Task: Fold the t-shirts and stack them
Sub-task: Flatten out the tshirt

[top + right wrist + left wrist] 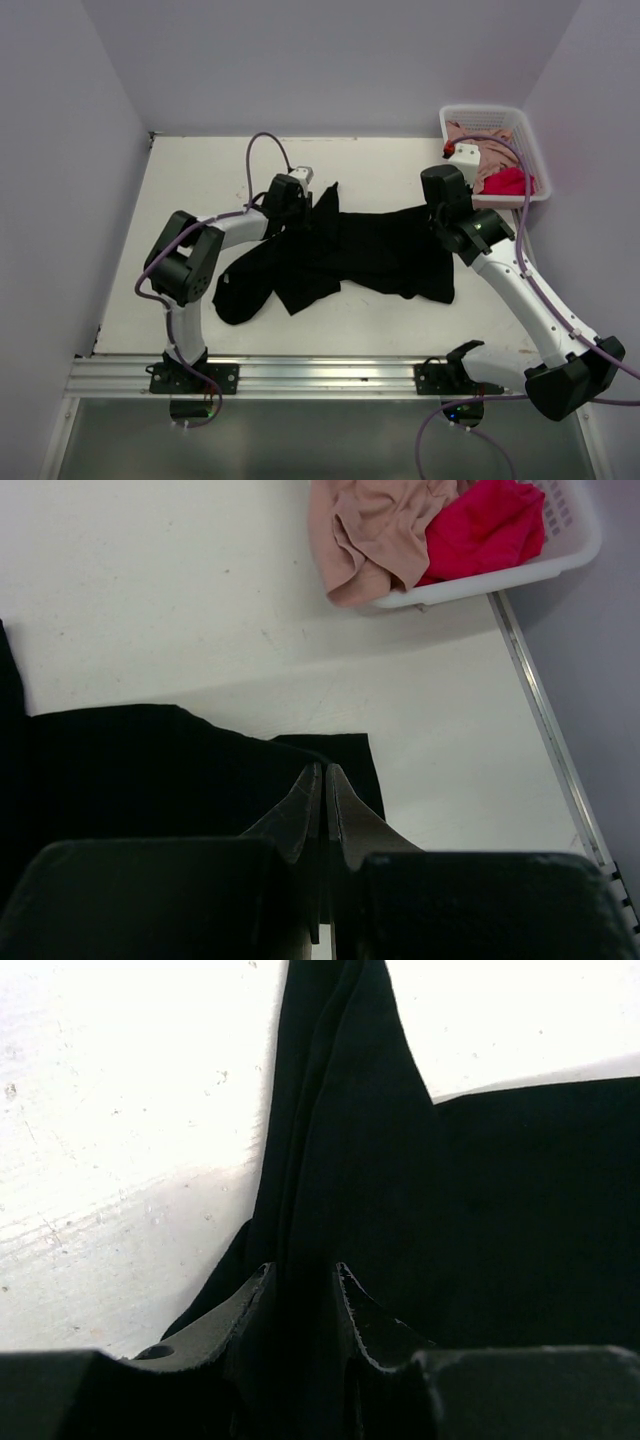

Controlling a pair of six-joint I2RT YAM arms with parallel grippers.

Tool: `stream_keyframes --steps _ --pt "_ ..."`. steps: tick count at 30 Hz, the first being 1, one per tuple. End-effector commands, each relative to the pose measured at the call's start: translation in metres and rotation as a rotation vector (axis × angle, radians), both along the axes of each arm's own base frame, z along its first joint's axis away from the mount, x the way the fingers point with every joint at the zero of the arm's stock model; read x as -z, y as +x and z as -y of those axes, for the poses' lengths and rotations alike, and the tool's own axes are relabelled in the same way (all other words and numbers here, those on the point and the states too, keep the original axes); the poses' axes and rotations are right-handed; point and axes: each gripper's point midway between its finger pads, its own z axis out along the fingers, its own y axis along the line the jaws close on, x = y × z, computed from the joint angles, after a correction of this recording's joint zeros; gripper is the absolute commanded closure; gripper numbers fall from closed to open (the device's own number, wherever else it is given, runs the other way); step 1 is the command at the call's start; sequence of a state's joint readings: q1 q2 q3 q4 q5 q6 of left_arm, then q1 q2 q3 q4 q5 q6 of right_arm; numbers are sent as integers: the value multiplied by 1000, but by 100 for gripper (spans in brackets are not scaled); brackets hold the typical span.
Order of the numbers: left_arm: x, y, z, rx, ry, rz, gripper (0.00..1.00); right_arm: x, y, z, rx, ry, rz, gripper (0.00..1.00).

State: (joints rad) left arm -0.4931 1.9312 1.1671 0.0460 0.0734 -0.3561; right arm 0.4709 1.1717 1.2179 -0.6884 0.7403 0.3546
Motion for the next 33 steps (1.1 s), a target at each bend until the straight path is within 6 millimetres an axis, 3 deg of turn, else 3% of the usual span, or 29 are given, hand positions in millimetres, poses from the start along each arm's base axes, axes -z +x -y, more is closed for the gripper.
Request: stream_keyframes --steps 1,5,8,9,10,15,19,21,23,24,26,27,29,33 --pt "-9 16 5 -10 -15 47 69 -9 3 1 5 5 31 100" --pt "-4 15 3 -15 -7 35 70 -8 3 1 7 2 27 100" --pt "-5 14 3 -15 -9 39 84 -7 3 2 9 -3 24 100" --pt "-7 15 2 -16 -10 42 97 -7 3 1 7 -2 27 100" --pt "-8 15 2 -16 -12 45 100 -7 3 2 9 -2 27 100" --pt "-24 15 2 -12 -18 69 100 -5 3 2 9 -6 23 100" --pt "-84 13 -2 -14 -35 162 100 -5 2 4 19 -15 23 100" --pt "-111 12 -16 -44 29 188 100 -5 2 7 28 -22 24 100" --pt "-163 18 -30 -86 68 284 100 -7 2 7 33 -24 29 100" --pt "-170 13 -39 -97 111 273 100 -7 2 7 34 -23 30 100" --pt "-218 15 -57 -139 164 358 100 -7 3 7 39 -19 33 100" --pt "-221 9 -66 -148 211 341 100 -8 3 7 42 -17 36 100" --pt "-254 7 -83 -186 270 392 100 -9 5 7 45 -13 39 100" --pt "-269 -7 -118 -252 422 375 100 -13 6 6 51 -10 48 100"
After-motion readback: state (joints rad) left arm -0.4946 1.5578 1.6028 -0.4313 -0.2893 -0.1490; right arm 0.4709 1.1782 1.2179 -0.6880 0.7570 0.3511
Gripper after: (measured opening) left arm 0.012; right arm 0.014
